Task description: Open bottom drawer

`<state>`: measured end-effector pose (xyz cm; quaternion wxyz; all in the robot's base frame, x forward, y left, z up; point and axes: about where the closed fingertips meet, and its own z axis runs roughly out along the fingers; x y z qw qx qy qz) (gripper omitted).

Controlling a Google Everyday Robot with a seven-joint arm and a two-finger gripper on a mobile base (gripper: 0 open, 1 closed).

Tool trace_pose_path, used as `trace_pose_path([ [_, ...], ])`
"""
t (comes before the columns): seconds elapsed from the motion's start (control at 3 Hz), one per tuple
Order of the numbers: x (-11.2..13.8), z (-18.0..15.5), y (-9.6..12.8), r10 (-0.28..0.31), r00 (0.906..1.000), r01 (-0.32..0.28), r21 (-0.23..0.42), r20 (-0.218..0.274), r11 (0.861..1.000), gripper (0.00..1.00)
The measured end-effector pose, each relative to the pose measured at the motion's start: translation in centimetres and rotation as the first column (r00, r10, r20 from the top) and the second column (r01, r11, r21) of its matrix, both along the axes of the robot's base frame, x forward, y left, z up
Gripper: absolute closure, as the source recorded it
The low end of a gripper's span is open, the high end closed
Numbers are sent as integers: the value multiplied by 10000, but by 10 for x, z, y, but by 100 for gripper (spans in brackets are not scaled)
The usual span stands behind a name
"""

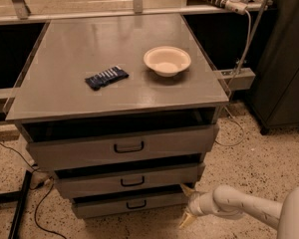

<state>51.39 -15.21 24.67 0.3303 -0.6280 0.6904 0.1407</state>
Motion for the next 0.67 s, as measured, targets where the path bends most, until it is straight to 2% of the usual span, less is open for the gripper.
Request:
trace_pose_path([
  [0.33,8,-6,6,111,9992,-111,-7,383,9999,0],
  [0.67,8,-6,6,119,9992,-119,-6,392,9999,0],
])
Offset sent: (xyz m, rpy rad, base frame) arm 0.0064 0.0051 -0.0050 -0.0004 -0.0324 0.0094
